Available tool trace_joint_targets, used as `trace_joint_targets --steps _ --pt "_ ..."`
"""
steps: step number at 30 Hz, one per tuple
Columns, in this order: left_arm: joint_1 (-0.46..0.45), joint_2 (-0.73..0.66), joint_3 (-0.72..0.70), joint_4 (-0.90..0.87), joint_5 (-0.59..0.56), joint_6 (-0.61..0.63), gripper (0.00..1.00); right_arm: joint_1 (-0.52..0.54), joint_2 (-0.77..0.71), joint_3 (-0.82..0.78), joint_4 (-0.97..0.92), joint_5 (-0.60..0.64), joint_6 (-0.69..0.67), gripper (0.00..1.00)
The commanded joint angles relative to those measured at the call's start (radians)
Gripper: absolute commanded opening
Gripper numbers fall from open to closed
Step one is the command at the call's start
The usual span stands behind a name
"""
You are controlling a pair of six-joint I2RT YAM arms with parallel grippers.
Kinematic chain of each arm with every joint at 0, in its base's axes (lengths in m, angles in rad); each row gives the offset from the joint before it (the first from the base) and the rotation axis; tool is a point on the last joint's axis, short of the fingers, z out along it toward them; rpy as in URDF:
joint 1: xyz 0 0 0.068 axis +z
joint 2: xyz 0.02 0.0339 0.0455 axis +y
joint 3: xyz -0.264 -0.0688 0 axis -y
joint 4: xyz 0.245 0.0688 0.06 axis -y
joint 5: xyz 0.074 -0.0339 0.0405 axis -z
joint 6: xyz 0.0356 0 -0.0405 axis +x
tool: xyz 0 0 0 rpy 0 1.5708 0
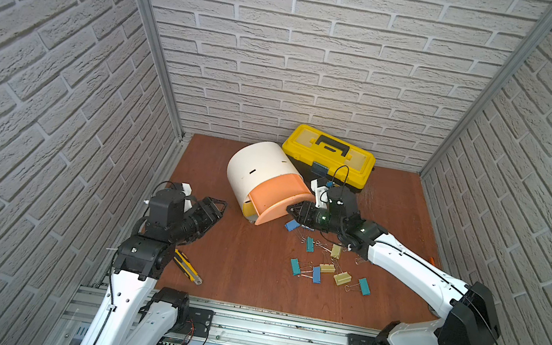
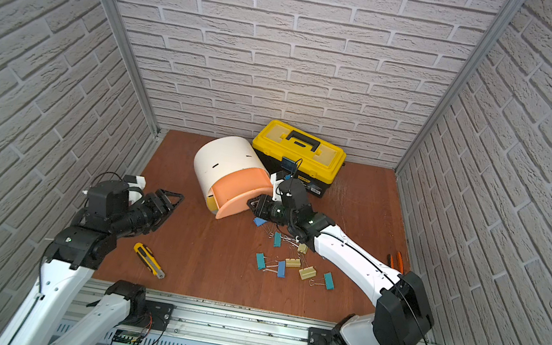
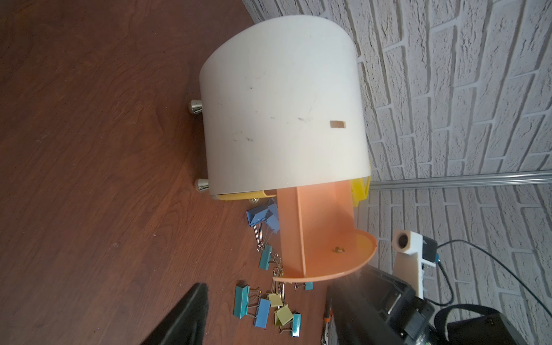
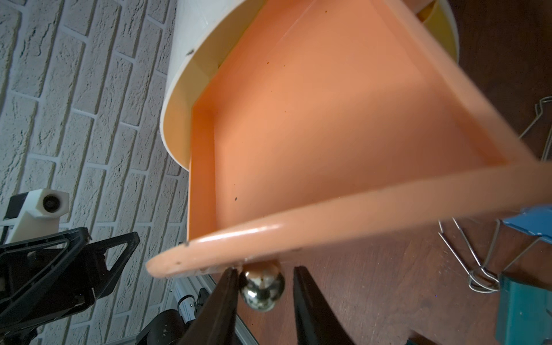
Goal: Put the binder clips in the drawer according to color
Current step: Open the drawer in the storage box, then pick up the binder clip at the center of the board.
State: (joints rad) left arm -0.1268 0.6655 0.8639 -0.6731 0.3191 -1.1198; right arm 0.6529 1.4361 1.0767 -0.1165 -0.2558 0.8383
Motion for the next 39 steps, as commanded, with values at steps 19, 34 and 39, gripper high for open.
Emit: trace_joint_targets --steps 19,34,39 --pt "-0.007 0.025 0.048 -0.022 -0.037 0.057 0.71 0.004 -0.201 -0.048 -0.204 0.13 -0.133 0.66" --pt "-0.031 -0.113 -0.158 -0.184 -0.07 0.038 0.7 -0.047 -0.363 -0.164 -0.607 0.461 -0.09 0.66" --pt "-0.117 -0.182 -0.309 -0.152 -0.092 -0.046 0.69 -0.069 -0.306 -0.235 -0.633 0.436 -0.059 0.66"
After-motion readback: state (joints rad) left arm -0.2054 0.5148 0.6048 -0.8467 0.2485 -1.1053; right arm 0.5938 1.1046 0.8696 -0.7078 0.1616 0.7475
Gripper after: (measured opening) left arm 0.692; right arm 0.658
